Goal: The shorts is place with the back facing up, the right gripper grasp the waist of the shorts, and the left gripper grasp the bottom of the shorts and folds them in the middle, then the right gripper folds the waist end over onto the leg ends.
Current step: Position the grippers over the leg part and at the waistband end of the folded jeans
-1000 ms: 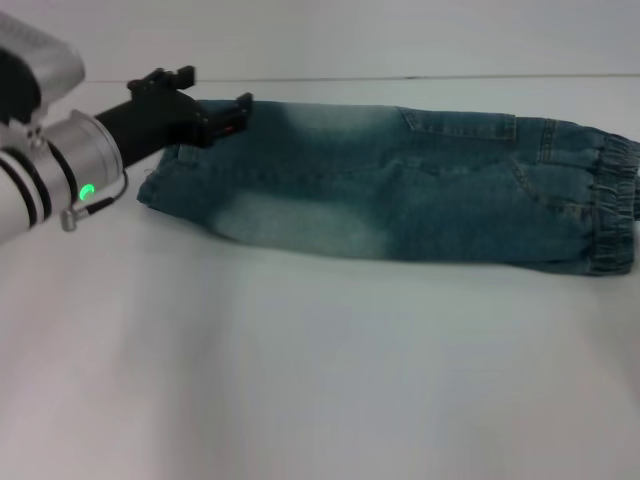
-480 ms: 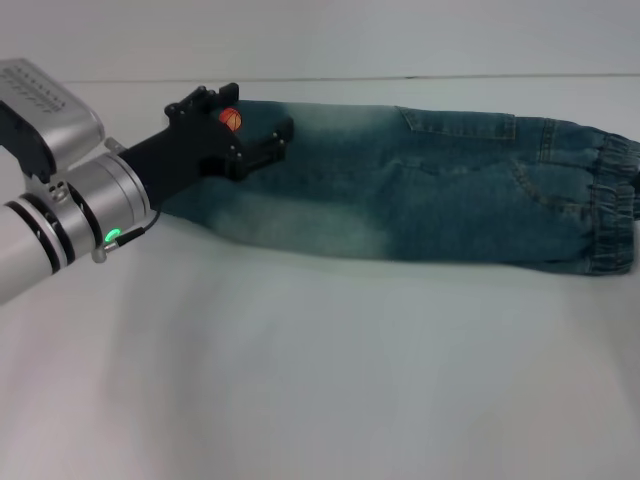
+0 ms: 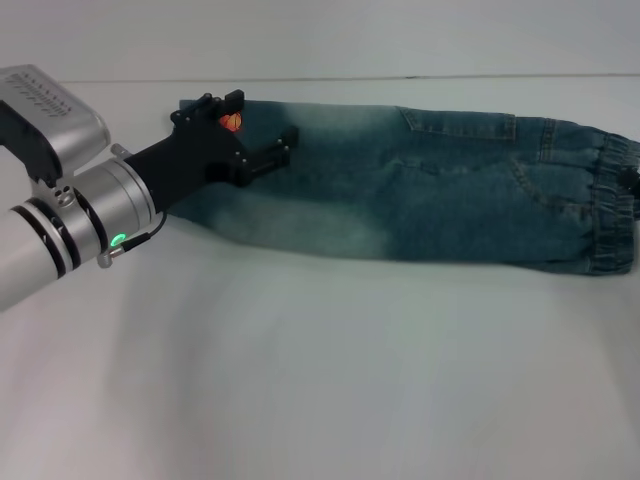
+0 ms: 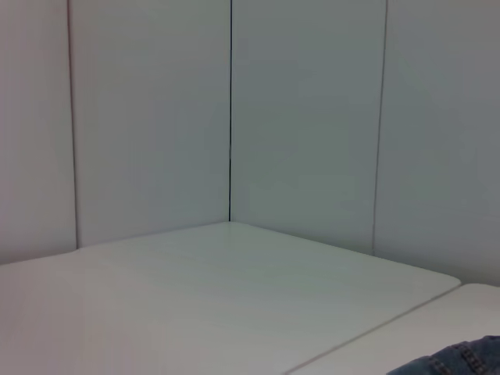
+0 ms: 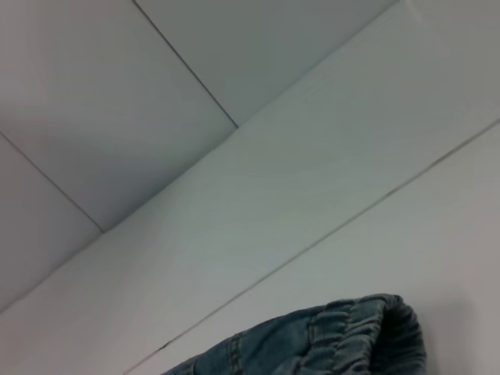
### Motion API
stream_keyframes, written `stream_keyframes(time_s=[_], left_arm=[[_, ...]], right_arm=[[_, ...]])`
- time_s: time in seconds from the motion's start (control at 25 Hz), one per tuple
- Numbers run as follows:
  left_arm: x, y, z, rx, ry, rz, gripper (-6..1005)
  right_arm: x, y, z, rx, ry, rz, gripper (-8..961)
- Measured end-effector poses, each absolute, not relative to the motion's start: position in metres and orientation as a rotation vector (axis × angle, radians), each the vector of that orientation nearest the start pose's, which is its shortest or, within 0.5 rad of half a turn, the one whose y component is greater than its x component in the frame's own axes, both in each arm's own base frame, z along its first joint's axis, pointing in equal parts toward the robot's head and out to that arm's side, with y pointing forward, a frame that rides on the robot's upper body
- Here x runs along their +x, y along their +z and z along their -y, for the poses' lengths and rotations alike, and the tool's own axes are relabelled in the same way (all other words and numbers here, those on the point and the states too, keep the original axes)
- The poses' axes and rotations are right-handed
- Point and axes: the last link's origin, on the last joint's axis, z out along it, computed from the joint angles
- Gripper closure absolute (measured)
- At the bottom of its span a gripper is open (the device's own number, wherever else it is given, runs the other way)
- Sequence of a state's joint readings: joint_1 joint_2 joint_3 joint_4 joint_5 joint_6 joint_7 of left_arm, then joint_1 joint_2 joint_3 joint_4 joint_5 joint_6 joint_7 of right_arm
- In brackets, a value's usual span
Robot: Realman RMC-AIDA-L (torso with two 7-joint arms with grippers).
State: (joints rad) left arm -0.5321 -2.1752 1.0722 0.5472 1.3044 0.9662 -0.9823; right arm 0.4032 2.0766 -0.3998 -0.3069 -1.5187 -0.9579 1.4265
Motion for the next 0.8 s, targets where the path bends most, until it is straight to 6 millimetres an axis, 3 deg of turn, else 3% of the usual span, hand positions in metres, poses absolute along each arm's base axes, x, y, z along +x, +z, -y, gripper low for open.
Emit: stream_keyframes(time_s=[0.8], left_arm=[[-0.231, -0.052, -0.382, -2.277, -0.74, 0.475, 124]], right_arm=[[0.388, 0.005, -0.33, -1.545, 0.823, -1.425, 265]])
